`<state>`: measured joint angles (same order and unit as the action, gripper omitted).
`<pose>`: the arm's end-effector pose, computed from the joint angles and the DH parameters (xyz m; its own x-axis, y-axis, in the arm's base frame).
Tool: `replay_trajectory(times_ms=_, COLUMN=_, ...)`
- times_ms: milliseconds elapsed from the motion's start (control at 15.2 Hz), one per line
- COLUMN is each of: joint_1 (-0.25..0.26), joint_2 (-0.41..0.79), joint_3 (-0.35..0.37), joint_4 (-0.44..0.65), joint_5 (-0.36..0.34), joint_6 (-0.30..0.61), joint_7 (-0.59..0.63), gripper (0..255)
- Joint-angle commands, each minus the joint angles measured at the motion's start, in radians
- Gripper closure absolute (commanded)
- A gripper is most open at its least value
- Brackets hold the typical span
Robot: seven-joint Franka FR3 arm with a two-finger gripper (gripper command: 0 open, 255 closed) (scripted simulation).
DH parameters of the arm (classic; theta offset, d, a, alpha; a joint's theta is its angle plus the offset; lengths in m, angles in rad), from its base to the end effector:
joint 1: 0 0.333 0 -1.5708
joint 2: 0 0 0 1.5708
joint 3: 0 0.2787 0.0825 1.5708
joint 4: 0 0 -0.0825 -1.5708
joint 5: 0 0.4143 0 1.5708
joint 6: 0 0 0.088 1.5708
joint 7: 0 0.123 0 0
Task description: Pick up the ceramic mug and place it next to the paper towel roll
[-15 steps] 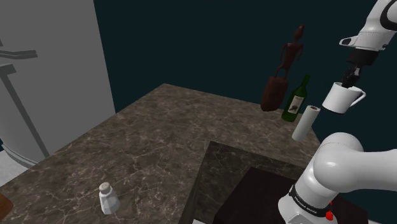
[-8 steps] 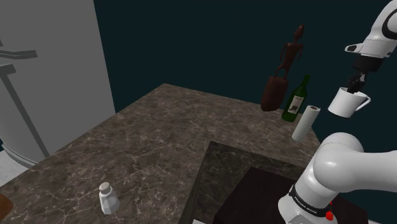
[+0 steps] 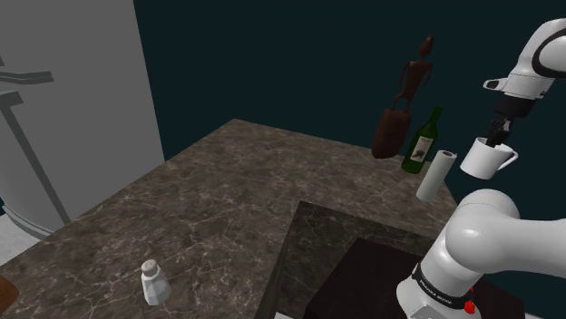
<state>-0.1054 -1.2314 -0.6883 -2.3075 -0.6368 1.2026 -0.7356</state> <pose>0.0969 -0.3294 0.5505 0.9919 0.1269 -0.0050 0.1263 -0.9899 -0.0639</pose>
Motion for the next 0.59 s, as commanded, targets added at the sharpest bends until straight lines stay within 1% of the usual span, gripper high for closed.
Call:
replay_trajectory(times_ms=0, joint_1=-0.008, joint_2=-0.017, joint_3=-0.013, joint_4=-0.032, joint_5=-0.014, joint_6=0.016, joint_7=0.002, gripper=255)
replay_trajectory(times_ms=528, joint_1=-0.035, joint_2=-0.071, joint_3=-0.070, joint_4=-0.141, joint_5=-0.070, joint_6=0.077, joint_7=0.010, gripper=255)
